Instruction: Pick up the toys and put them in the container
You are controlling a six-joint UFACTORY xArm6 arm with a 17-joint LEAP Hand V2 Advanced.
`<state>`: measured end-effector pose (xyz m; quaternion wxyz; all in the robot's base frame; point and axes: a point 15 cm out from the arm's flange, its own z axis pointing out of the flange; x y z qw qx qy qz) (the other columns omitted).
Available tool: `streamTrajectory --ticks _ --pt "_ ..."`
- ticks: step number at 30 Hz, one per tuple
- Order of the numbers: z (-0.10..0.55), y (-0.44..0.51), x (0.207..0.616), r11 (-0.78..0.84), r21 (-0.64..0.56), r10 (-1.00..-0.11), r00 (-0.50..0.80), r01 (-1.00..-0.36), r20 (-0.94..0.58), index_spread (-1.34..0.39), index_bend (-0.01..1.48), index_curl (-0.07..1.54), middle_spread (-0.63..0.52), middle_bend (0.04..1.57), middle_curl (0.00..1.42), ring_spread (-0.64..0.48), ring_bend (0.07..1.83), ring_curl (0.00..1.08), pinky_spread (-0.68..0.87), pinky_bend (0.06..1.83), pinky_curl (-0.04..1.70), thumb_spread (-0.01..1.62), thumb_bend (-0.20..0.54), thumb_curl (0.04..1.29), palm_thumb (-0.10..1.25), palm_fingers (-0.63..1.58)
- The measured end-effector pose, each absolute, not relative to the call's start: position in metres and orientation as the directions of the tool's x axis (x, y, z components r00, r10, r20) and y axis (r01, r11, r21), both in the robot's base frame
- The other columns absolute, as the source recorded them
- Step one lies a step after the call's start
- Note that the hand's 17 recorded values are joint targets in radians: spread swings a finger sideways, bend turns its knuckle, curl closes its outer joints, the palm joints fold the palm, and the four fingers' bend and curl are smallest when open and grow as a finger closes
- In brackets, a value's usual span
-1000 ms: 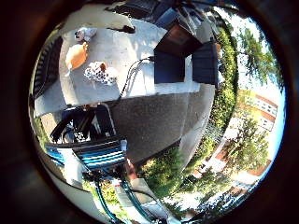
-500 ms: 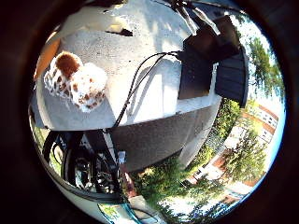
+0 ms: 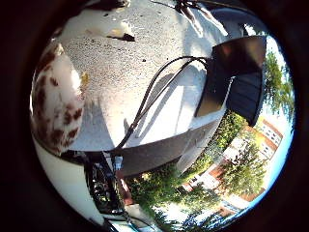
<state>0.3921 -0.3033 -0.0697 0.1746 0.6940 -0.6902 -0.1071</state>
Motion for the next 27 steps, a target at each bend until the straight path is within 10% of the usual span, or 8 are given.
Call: streamTrajectory --ticks 11,27 --pt "-0.048 -0.318 0.362 0.058 0.642 -0.996 0.000 -0.765 0.090 -0.49 0.26 0.08 -0.18 0.91 0.82 0.01 1.24 0.65 0.30 1.45 0.28 1.05 0.017 0.45 0.87 1.09" --pt "0.172 -0.211 0.407 -0.130 0.528 -0.985 0.049 -0.839 -0.165 -0.87 0.63 -0.02 -0.21 1.08 1.04 -0.07 1.37 0.77 0.17 1.64 0.45 1.12 -0.004 0.67 0.99 0.97"
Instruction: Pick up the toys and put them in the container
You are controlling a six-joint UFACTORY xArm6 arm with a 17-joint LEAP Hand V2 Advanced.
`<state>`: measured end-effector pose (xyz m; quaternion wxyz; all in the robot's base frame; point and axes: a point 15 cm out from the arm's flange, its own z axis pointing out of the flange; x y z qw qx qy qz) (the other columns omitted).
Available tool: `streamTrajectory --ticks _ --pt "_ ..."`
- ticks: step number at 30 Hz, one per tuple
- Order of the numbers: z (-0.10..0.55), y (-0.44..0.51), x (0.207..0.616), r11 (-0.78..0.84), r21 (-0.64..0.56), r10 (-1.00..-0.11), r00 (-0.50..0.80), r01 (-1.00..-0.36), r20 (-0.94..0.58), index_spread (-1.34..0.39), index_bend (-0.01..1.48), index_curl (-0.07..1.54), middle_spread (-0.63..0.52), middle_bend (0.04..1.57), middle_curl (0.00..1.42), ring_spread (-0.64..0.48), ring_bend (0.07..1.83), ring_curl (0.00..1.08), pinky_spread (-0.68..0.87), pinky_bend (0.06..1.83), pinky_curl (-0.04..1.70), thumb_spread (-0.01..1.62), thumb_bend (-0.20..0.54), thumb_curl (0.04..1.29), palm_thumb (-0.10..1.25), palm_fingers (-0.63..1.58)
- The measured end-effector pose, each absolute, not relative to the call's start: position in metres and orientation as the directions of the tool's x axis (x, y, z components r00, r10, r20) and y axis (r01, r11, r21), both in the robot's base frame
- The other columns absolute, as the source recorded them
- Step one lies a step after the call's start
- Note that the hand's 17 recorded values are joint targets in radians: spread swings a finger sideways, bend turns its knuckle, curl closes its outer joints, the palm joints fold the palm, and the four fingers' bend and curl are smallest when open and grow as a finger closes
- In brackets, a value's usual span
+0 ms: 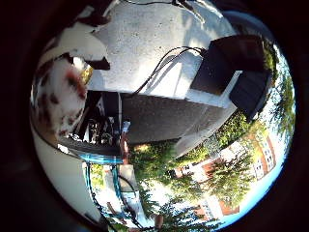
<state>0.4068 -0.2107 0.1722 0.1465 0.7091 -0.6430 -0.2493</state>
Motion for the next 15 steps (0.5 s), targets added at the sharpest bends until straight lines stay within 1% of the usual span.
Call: streamTrajectory --ticks 3,5,7,11,15 --pt "0.236 -0.163 0.422 -0.197 0.441 -0.975 0.129 -0.876 -0.179 -0.92 0.67 -0.02 -0.21 1.09 1.06 -0.08 1.38 0.78 0.17 1.65 0.47 1.14 -0.009 0.69 0.99 0.96" --pt "0.273 -0.119 0.434 -0.260 0.359 -0.960 0.201 -0.897 -0.194 -0.95 0.69 -0.02 -0.21 1.10 1.08 -0.08 1.39 0.78 0.16 1.66 0.48 1.14 -0.008 0.71 0.99 0.94" --pt "0.301 -0.068 0.445 -0.332 0.280 -0.936 0.278 -0.900 -0.217 -0.97 0.72 -0.02 -0.21 1.11 1.09 -0.08 1.41 0.79 0.16 1.66 0.50 1.14 -0.010 0.73 0.99 0.93" --pt "0.320 0.025 0.459 -0.442 0.183 -0.883 0.390 -0.878 -0.262 -1.01 0.75 -0.02 -0.22 1.12 1.10 -0.08 1.42 0.80 0.16 1.67 0.52 1.14 -0.009 0.76 0.99 0.92" --pt "0.312 0.091 0.489 -0.466 0.082 -0.867 0.435 -0.881 -0.244 -1.04 0.79 -0.02 -0.22 1.12 1.11 -0.08 1.43 0.80 0.15 1.67 0.55 1.14 -0.011 0.78 0.99 0.91"
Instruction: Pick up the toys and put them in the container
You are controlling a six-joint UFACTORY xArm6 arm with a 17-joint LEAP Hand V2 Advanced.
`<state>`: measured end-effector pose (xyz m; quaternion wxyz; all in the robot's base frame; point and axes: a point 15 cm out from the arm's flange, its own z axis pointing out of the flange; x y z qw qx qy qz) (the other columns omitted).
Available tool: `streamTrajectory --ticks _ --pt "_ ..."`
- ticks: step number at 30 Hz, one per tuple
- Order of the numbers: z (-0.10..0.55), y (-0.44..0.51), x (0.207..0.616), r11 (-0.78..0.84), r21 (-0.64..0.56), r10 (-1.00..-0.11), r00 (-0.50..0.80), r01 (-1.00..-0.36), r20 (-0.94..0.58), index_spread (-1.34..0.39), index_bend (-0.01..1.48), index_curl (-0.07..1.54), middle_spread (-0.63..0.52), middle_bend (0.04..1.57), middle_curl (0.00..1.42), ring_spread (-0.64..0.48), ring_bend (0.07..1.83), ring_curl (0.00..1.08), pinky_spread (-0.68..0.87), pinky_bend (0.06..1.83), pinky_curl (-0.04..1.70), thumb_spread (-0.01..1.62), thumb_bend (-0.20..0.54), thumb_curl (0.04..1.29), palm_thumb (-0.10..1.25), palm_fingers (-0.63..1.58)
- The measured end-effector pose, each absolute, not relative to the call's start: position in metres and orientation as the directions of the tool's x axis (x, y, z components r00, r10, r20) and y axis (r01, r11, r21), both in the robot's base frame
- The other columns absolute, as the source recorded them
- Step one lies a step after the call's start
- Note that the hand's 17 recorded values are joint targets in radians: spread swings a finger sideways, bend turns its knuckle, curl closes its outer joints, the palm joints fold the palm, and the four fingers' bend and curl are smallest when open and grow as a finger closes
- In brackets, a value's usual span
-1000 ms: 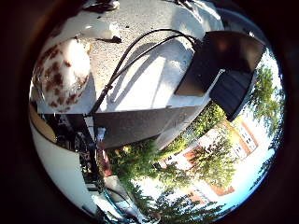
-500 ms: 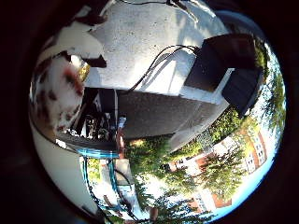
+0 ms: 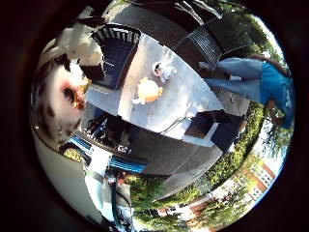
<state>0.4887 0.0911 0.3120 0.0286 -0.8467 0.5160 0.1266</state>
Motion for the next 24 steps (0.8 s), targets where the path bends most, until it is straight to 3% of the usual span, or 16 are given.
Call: streamTrajectory --ticks 4,9,10,11,14,16,20,24 --pt "0.258 0.144 0.531 -0.457 0.024 -0.872 0.442 -0.889 -0.211 -1.06 0.82 -0.02 -0.22 1.14 1.13 -0.08 1.44 0.80 0.15 1.67 0.57 1.14 -0.033 0.78 0.89 0.88" --pt "0.156 0.183 0.553 -0.451 0.059 -0.878 0.432 -0.890 -0.206 -0.99 0.89 0.00 -0.21 1.07 1.10 -0.04 1.39 0.77 0.18 1.57 0.58 1.18 -0.031 0.71 0.86 0.80" --pt "0.138 0.187 0.555 -0.451 0.066 -0.879 0.430 -0.890 -0.205 -0.89 0.91 0.02 -0.19 1.00 1.05 -0.01 1.30 0.74 0.20 1.52 0.57 1.18 -0.043 0.68 0.83 0.72" --pt "0.125 0.188 0.554 -0.451 0.077 -0.880 0.429 -0.889 -0.206 -0.76 0.91 0.03 -0.17 0.87 1.00 0.01 1.22 0.72 0.22 1.47 0.57 1.19 -0.046 0.66 0.81 0.45" --pt "0.090 0.187 0.546 -0.463 0.135 -0.877 0.431 -0.876 -0.212 -0.58 0.88 0.07 -0.12 0.63 0.90 0.08 1.10 0.71 0.28 1.35 0.58 1.18 -0.055 0.62 0.76 -0.05" --pt "0.081 0.183 0.539 -0.473 0.168 -0.873 0.435 -0.865 -0.220 -0.52 0.80 0.07 -0.06 0.42 0.77 0.16 0.85 0.58 0.33 1.25 0.49 1.16 -0.059 0.58 0.72 -0.32" --pt "0.086 0.166 0.530 -0.509 0.212 -0.853 0.457 -0.834 -0.251 -0.48 0.53 0.05 0.07 0.16 0.58 0.27 0.61 0.40 0.41 1.10 0.36 1.14 -0.036 0.51 0.70 -0.23" --pt "0.147 0.140 0.547 -0.547 0.144 -0.826 0.503 -0.825 -0.254 -0.47 0.44 0.05 0.10 0.12 0.52 0.29 0.55 0.37 0.44 1.05 0.33 1.13 -0.034 0.48 0.70 -0.19"
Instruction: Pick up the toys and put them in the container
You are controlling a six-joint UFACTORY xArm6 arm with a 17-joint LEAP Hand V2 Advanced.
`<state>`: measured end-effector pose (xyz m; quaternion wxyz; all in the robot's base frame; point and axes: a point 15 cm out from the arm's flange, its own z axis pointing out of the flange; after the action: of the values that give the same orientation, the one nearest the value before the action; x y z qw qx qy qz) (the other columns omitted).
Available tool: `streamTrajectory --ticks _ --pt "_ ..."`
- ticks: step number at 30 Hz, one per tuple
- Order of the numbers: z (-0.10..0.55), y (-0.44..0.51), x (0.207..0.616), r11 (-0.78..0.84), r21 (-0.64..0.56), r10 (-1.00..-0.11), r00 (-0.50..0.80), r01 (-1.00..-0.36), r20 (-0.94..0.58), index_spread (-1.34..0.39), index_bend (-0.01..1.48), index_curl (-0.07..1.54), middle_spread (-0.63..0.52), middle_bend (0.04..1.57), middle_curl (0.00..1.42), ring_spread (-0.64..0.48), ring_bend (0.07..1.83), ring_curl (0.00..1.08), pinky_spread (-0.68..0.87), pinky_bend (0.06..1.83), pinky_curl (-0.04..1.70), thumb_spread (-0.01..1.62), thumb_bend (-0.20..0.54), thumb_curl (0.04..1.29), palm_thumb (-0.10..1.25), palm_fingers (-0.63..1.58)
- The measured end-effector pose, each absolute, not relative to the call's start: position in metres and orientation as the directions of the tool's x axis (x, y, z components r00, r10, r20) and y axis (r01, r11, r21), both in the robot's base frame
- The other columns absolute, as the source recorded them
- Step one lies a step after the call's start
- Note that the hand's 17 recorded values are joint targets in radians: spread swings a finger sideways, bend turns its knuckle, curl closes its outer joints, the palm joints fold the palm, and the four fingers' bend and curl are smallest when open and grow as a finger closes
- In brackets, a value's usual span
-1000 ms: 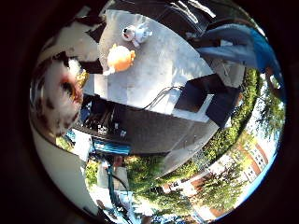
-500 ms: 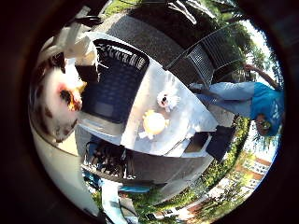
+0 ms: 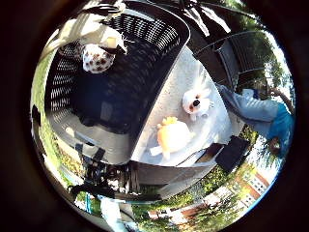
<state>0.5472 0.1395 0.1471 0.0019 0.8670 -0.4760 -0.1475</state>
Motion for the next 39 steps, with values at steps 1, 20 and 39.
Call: streamTrajectory --ticks 1,20,39 --pt "0.164 0.125 0.550 -0.539 0.126 -0.829 0.499 -0.833 -0.251 -0.47 0.41 0.06 0.12 0.12 0.49 0.30 0.53 0.36 0.44 1.02 0.32 1.12 -0.032 0.47 0.70 -0.17" --pt "0.124 -0.198 0.510 -0.298 0.197 -0.952 0.275 -0.934 -0.134 -0.33 0.17 0.19 0.12 0.17 0.33 0.30 0.42 0.32 0.48 0.75 0.20 1.11 -0.027 0.39 0.71 0.03" --pt "-0.074 -0.175 0.467 -0.304 0.436 -0.952 0.290 -0.847 -0.100 -0.06 0.18 0.23 0.07 0.23 0.35 0.30 0.51 0.33 0.51 0.77 0.18 1.10 -0.029 0.36 0.69 0.37"
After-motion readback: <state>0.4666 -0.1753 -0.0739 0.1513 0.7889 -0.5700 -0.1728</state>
